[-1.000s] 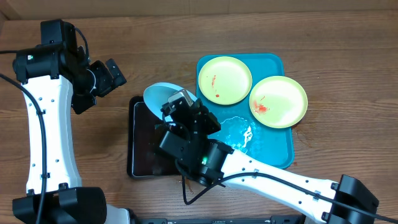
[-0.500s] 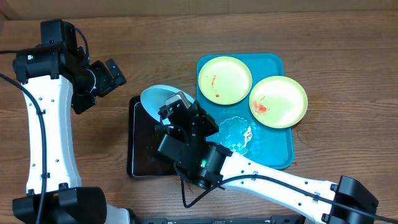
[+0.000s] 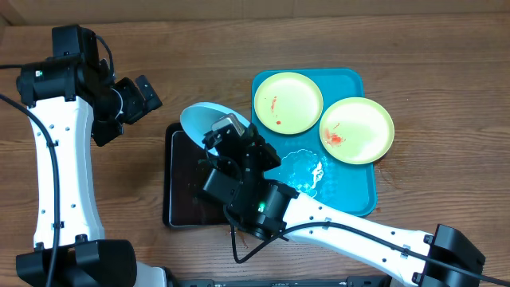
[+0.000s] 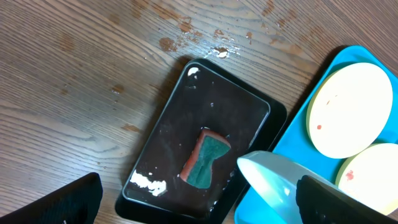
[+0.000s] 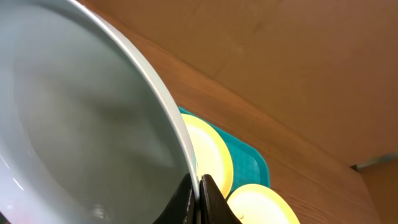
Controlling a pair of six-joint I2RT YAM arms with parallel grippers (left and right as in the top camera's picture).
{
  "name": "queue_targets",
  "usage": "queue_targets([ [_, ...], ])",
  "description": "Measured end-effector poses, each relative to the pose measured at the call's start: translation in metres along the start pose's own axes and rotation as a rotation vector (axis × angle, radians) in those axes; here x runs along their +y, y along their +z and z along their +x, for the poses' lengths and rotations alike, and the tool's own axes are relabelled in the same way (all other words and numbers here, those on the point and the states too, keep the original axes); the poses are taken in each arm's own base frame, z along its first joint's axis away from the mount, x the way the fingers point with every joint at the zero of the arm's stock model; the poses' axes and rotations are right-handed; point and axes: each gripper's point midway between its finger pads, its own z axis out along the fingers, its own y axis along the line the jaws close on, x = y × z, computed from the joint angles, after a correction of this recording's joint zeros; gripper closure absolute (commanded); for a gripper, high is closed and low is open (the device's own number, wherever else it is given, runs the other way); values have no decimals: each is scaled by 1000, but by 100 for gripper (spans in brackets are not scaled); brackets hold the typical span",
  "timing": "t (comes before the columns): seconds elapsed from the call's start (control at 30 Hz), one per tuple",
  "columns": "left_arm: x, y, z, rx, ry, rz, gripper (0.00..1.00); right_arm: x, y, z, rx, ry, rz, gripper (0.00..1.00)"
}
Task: Clean dirty plates on tray and stack at the side
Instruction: 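Tilt the white plate over the black tray with the right gripper, then carry the white plate right and set it on the table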
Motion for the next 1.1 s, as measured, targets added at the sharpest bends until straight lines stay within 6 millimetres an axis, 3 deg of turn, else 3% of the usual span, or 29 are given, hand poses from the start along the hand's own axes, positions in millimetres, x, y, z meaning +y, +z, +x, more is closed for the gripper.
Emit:
queue_targets([
  [0.17, 0, 0, 0, 0, 0, -1, 0, 2, 4, 5, 27, 25, -29, 96],
  [0.27, 0, 0, 0, 0, 0, 0, 0, -1, 25, 23, 135, 83, -99, 96],
  [0.4, 0, 0, 0, -1, 0, 0, 0, -29, 55, 45, 341, 218, -178, 96],
  [0.5, 0, 0, 0, 0, 0, 1, 0, -75, 79, 44, 469, 421, -237, 96],
  [0.6, 0, 0, 0, 1, 0, 2, 0, -159, 105, 60, 576, 698, -241, 96],
  [0.67, 0, 0, 0, 1, 0, 3, 0, -202, 113, 83, 632, 828, -214, 96],
  [0.7, 0, 0, 0, 1, 0, 3, 0, -236, 118, 107, 674, 923, -168, 96],
  [0.83, 0, 0, 0, 1, 0, 3, 0, -324, 118, 188, 788, 1181, 9, 96],
  [0.97, 0, 0, 0, 0, 0, 3, 0, -372, 106, 266, 914, 1374, 147, 96],
  [1.1, -1, 0, 0, 1, 0, 3, 0, -387, 101, 331, 1039, 1497, 222, 96],
])
